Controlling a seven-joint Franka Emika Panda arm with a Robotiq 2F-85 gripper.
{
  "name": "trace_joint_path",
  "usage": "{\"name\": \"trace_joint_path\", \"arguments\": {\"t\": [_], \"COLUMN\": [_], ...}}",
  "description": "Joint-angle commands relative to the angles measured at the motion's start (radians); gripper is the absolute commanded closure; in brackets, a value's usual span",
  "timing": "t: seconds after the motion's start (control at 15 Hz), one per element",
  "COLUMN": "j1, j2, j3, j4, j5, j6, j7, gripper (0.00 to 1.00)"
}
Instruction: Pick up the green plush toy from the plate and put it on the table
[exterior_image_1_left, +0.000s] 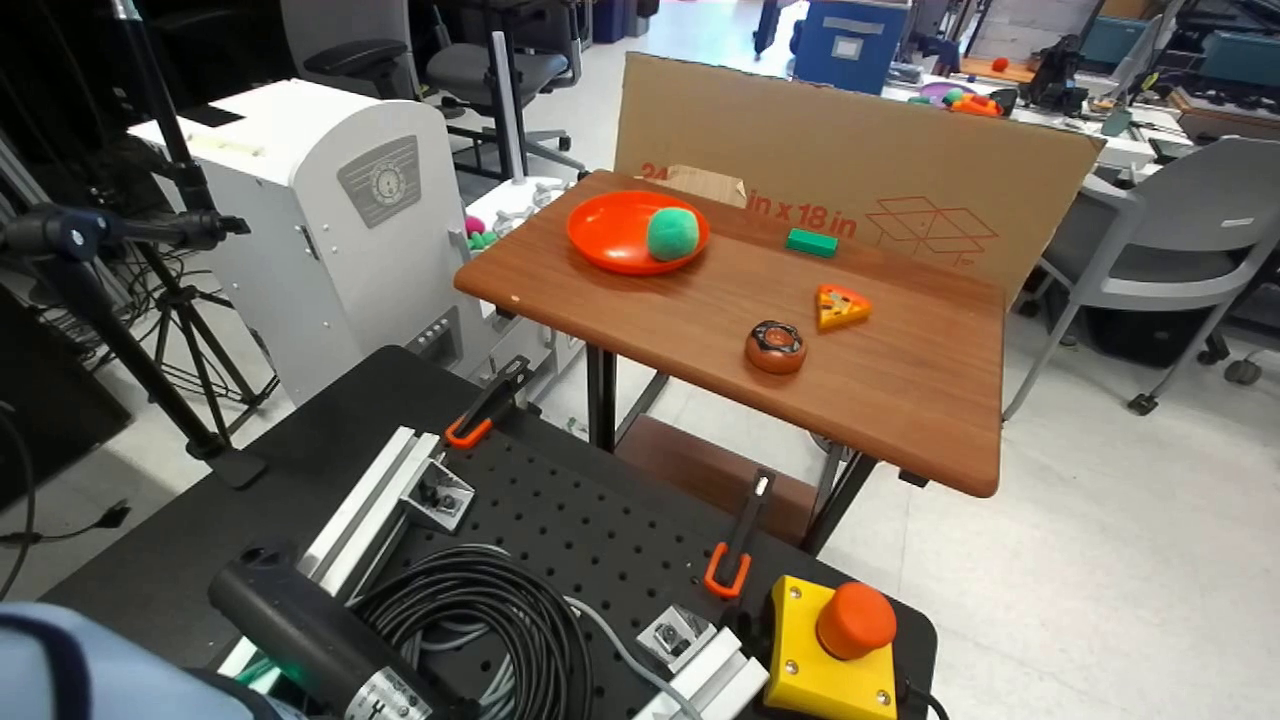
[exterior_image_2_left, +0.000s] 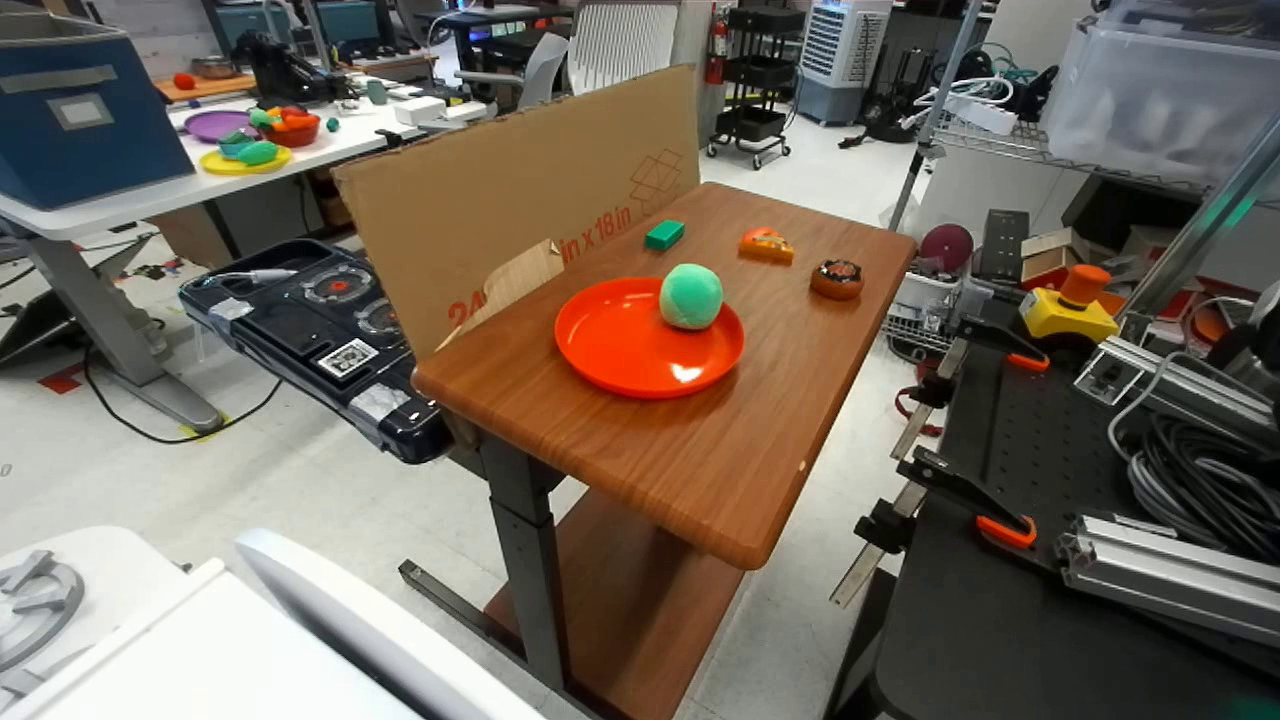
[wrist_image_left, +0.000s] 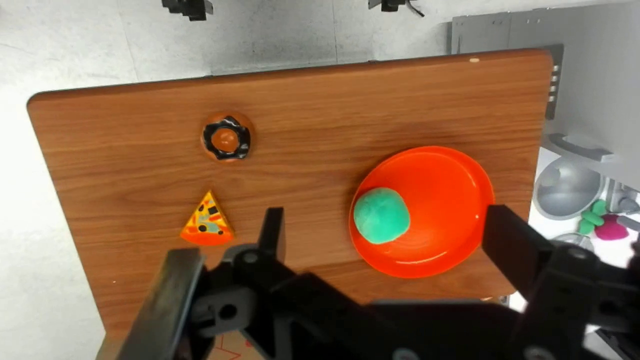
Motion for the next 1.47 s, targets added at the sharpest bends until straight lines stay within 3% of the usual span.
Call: {"name": "trace_joint_path", "arguments": {"t": [0.0, 0.33, 0.67, 1.4], "j1": [0.012, 0.041, 0.097, 0.175], "j2": [0.248, 0.514, 0.696, 0.933], "j3": [0.037, 0.032, 0.017, -0.004], "j4": [0.197, 0.411, 0.555, 0.768], "j5": [-0.041, -0.122, -0.202, -0.258], "j6": [0.004, -0.035, -0.060, -0.211], "j7": [0.071, 0.136, 0.181, 0.176], "gripper": [0.00, 0.00, 0.00, 0.00]}}
